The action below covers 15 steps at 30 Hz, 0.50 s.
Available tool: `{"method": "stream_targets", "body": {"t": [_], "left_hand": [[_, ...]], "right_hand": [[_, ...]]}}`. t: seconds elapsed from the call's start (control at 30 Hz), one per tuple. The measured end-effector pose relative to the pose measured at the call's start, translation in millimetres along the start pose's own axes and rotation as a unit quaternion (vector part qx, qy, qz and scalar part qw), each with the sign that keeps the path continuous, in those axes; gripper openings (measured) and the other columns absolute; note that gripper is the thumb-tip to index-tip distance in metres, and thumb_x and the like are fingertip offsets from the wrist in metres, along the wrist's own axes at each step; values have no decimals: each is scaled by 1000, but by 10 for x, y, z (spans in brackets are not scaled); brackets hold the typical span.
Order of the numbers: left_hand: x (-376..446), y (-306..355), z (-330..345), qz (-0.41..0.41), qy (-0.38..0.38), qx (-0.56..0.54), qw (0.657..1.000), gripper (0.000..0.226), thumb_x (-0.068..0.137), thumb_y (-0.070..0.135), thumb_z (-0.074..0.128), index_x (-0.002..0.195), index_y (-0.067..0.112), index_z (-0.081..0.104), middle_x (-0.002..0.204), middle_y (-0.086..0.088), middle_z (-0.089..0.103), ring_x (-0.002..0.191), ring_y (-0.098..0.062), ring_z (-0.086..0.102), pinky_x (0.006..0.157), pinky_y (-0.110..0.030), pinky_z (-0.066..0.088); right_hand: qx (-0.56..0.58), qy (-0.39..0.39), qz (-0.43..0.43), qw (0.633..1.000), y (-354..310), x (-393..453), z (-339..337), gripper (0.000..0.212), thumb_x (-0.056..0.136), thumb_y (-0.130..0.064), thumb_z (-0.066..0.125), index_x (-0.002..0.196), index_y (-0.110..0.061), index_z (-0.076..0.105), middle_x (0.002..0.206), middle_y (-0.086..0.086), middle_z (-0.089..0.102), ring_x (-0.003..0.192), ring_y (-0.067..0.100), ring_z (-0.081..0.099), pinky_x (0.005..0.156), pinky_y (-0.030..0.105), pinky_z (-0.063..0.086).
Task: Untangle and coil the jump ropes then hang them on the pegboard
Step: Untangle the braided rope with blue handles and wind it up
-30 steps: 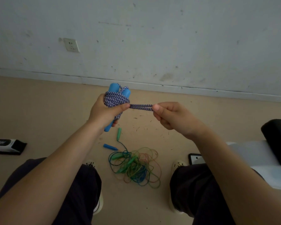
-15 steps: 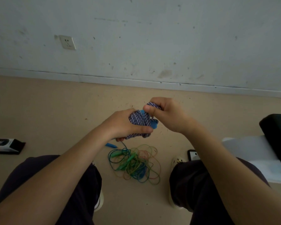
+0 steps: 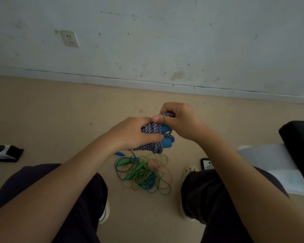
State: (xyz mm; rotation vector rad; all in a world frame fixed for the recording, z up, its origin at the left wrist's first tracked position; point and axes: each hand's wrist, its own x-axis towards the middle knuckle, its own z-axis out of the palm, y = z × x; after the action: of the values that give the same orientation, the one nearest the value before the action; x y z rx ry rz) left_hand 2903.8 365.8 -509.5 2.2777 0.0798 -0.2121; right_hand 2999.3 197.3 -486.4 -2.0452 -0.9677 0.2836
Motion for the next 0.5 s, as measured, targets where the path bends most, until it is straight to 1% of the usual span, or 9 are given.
{"method": "stream_targets", "body": {"t": [0.1,0.17,0.2,0.27,0.33,0.37,0.43,0.5], "left_hand": [[-18,34,30,-6,3,8,1000,50,55,90,58,100,71,50,89,27,63,80,20,56,65,-20,45],[-28,55,53,-3,6,13,1000,49,48,95,60,91,79,45,88,29,61,80,22,55,64,-18,43],[-28,56,61,-1,9,13,1000,54,47,95,60,95,78,45,88,29,61,80,20,56,64,-18,43],[-14,45,60,3,9,21,1000,68,52,91,61,113,66,49,90,24,63,79,11,59,66,-21,45],[9,15,43,2,-8,38,999,79,58,86,59,128,48,52,96,18,64,83,4,61,73,-27,50],[14,1,35,1,-20,36,999,80,63,82,60,132,42,51,101,16,66,87,0,62,79,-30,53],[20,-29,36,11,-30,14,999,75,78,67,68,143,41,42,116,11,66,97,-7,63,90,-33,52],[22,-54,29,27,-24,2,999,73,87,55,70,149,42,34,126,11,63,104,-9,62,92,-30,50]], "right_hand": [[-8,17,-16,1000,-17,-10,53,34,87,-28,73,72,0,59,62,4,49,57,10,40,53,27,32],[-4,30,-18,999,-23,-11,76,36,87,-29,72,70,0,58,61,4,48,56,10,40,53,27,33],[4,36,-15,999,-21,-6,84,36,87,-29,72,69,-2,57,61,3,48,56,8,41,53,26,33],[25,47,1,999,-14,8,95,35,86,-31,73,68,-5,57,60,-1,48,55,5,41,53,23,34],[52,51,24,997,-6,21,98,35,85,-30,74,68,-5,58,60,-2,47,56,6,41,53,25,35],[63,50,31,996,-3,27,90,34,85,-29,74,68,-4,58,61,-1,47,56,7,42,54,25,35],[84,44,39,995,-2,37,54,30,87,-27,73,74,-3,60,64,4,51,57,10,44,54,26,36],[124,41,52,990,4,40,-1,20,89,-24,71,83,-8,60,59,2,51,51,10,42,49,23,35]]}}
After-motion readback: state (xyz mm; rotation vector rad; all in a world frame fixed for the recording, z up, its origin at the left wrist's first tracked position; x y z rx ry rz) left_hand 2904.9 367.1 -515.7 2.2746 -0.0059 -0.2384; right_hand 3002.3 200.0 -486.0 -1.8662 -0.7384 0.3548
